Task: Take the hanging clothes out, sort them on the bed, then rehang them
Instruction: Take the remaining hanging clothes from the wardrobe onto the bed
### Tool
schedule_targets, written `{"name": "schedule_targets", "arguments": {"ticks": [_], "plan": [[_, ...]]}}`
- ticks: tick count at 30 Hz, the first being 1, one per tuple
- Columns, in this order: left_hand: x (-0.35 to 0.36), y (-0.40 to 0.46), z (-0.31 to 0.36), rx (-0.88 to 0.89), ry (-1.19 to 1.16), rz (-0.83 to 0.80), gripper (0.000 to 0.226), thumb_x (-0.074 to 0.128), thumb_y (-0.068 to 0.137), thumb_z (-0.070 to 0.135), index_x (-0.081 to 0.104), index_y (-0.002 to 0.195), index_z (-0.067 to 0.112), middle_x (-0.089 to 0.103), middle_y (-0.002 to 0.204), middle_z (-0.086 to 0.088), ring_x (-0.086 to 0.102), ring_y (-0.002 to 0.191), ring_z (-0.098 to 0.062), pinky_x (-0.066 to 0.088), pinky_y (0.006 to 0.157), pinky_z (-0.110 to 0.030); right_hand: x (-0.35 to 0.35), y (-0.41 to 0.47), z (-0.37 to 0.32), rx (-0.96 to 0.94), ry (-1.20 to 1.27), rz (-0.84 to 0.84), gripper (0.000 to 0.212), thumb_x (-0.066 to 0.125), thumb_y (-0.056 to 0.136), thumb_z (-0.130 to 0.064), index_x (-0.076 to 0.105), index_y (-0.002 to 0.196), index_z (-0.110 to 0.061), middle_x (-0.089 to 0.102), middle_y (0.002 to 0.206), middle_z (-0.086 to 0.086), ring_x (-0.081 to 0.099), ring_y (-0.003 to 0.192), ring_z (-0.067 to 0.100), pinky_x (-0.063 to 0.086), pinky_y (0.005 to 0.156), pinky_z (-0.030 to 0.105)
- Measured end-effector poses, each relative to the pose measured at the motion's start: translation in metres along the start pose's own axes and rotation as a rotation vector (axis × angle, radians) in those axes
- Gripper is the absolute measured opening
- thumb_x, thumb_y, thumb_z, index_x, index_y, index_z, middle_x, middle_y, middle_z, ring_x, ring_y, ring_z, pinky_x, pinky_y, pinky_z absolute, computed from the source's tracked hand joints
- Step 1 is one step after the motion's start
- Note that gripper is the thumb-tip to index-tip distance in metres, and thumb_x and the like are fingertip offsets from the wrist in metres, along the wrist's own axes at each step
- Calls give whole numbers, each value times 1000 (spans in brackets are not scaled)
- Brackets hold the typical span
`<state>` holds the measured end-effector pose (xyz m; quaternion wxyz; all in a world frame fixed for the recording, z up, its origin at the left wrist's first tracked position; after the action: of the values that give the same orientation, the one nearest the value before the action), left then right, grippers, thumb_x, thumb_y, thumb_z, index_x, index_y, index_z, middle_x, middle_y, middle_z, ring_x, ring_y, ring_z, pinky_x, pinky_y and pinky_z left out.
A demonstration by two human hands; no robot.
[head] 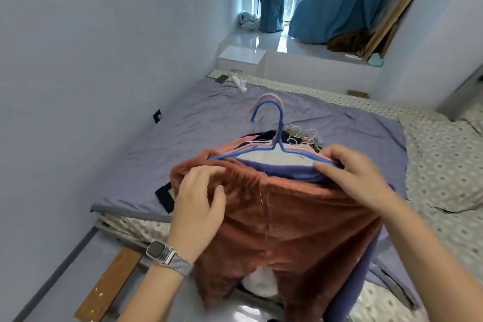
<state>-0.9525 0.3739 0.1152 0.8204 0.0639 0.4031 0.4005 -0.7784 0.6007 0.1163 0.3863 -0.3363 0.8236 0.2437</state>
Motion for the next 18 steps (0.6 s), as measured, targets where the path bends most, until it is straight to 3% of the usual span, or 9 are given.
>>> {"name": "schedule_targets", "arguments": {"ticks": [3,6,10,13,18], "plan": [[18,31,-29,-70,49,-34,16,56,82,13,62,92,24,61,91,12,55,80,-5,42,76,-19,-33,73,14,-17,110,-21,13,63,85,-40,62,84,-27,64,75,-9,56,74,10,44,73,38],[66,52,-63,-120,184,-194,17,52,82,16,62,93,24,64,91,7,59,86,-15,47,81,-33,-37,143,42,-9,160,-65,16,63,90,-26,60,80,-13,56,71,0,49,69,11,38,65,31],[122,64,-100,-246,260,-326,17,52,86,14,63,97,22,65,93,2,60,91,-17,48,82,-34,19,208,109,60,118,-141,24,61,91,-13,51,70,-20,48,65,-2,42,66,14,32,53,17],[154,74,-120,-334,276,-357,17,49,88,17,61,98,25,63,94,7,59,90,-11,49,79,-31,68,243,177,141,68,-194,14,60,92,-14,55,78,-15,55,76,5,47,74,18,35,57,19],[216,103,-150,-413,313,-424,20,45,89,19,59,99,28,60,95,9,58,93,-12,49,81,-33,123,300,274,270,-108,-228,12,56,92,-34,54,86,-24,63,92,2,60,96,30,44,85,41]]}}
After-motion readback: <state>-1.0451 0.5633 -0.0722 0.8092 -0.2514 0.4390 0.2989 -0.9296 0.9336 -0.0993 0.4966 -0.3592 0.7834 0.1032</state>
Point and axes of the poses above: each hand's wrist, its own y-axis towards the middle knuckle, its own x-axis out of the palm, z = x × y, the point moved 10 cm from there along y, towards the middle knuckle
